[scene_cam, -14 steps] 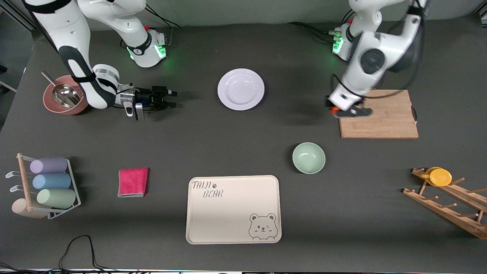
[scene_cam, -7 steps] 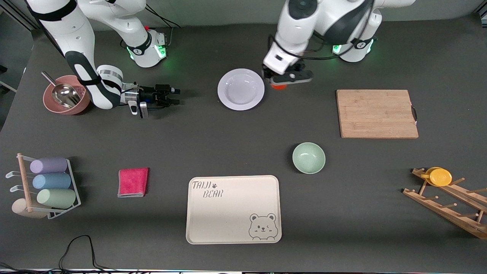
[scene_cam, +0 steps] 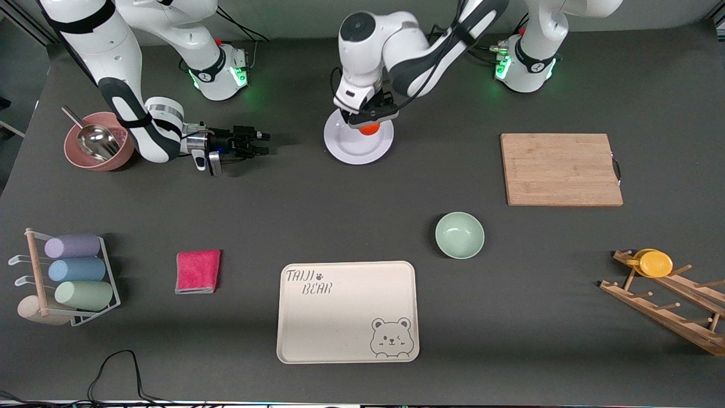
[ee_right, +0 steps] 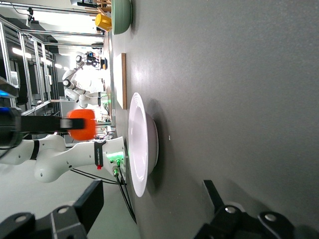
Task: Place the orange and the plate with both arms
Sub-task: 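Lower the orange onto the white plate with the left gripper, then open the left gripper and withdraw it from the plate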
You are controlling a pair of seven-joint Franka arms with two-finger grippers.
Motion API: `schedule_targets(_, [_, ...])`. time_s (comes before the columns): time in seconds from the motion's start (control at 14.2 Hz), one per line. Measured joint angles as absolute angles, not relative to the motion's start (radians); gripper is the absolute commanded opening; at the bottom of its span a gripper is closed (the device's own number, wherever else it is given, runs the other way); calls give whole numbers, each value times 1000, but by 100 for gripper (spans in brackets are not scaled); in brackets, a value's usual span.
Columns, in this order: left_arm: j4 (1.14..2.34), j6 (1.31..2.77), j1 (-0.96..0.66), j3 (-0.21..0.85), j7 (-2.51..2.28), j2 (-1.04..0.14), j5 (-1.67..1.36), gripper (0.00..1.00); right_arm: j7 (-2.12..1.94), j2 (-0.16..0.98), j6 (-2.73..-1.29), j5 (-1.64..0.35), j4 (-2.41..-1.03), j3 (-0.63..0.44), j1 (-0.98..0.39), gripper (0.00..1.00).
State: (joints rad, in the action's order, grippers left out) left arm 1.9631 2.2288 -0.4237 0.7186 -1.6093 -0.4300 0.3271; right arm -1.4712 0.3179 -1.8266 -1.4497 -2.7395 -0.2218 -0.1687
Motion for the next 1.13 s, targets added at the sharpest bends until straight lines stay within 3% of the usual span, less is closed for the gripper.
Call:
schedule_targets(0.14, [1915,2232,-449,713,-1699,-534,417,0,-1471,319,-1827,-1451,-2740,-221,-169,58])
schedule_targets(0.49, [1883,2263,-466,709,-1799,-625,478,3,-1471,320,-1827,-1452,-2740,-221,-169,48])
schedule_targets(0.57, [1882,2263,-466,709,-1821,-633,495,72,-1471,320,-1827,-1452,-2740,-221,-169,45])
schedule_targets(0.64, [1882,2263,-467,708,-1838,-639,505,100,-1471,320,-1827,-1452,-2740,-221,-169,44])
schedule_targets(1.13, [1849,2184,-406,710,-1692,-608,526,100,-1471,321,-1827,-1452,-2740,-221,-169,44])
